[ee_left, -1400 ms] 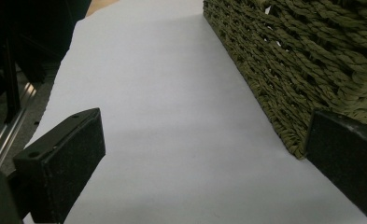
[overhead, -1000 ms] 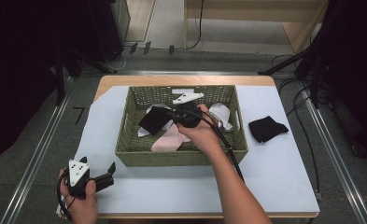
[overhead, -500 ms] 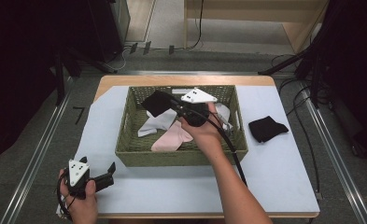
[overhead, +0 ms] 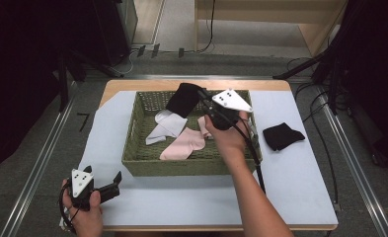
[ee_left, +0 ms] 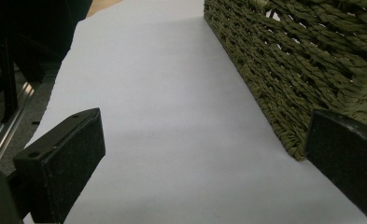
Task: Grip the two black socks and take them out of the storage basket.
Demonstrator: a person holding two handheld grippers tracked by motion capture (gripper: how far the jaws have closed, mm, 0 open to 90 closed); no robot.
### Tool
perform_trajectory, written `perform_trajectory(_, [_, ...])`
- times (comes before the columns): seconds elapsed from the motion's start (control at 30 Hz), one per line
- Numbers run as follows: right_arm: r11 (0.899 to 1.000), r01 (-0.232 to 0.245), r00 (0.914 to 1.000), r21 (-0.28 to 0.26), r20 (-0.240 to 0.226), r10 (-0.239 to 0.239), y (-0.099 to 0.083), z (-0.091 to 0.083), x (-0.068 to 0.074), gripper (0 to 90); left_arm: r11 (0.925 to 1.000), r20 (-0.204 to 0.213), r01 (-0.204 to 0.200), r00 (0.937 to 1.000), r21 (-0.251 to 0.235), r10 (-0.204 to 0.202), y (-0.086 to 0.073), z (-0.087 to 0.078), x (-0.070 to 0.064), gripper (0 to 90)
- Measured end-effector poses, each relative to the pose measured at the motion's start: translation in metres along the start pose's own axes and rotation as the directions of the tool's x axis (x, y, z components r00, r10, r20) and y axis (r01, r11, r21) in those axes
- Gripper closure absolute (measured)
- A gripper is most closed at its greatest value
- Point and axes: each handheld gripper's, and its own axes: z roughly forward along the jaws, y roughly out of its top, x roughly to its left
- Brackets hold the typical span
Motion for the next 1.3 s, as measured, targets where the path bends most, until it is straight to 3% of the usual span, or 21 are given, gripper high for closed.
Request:
perform_trajectory(0.23, [0.996,-0.02,0.9966,-0.087,0.078,0.027,0.021,-0.028,-0.028,84.8,1.0,-0.001,0.002,1.0,-0.001,-0.002,0.0,0.0,0.0,0.0])
perform_trajectory(0.37, [0.994,-0.01,0.9918,-0.107,0.126,0.023,0.027,-0.04,-0.044,85.0,1.0,-0.001,0.0,1.0,0.003,0.0,0.0,-0.001,0.0,0.0])
perform_trajectory(0.63, [0.99,-0.024,0.973,-0.142,0.224,0.056,0.028,-0.071,-0.083,85.1,1.0,-0.002,-0.002,1.0,-0.004,0.002,0.0,-0.001,0.0,0.0])
perform_trajectory(0.9, [0.99,-0.051,0.9447,-0.131,0.315,0.09,0.008,-0.099,-0.124,85.1,1.0,-0.006,-0.007,1.0,-0.006,0.007,0.0,-0.001,0.0,0.0])
perform_trajectory(1.13, [0.991,-0.104,0.9062,-0.089,0.402,0.131,-0.028,-0.117,-0.155,85.0,0.9999,-0.007,-0.011,0.9999,-0.005,0.011,0.0,-0.001,-0.001,0.0])
perform_trajectory(1.3, [0.994,-0.106,0.899,-0.006,0.427,0.099,-0.06,-0.118,-0.16,85.0,0.9999,-0.006,-0.014,0.9999,-0.009,0.014,-0.001,-0.001,-0.001,0.0])
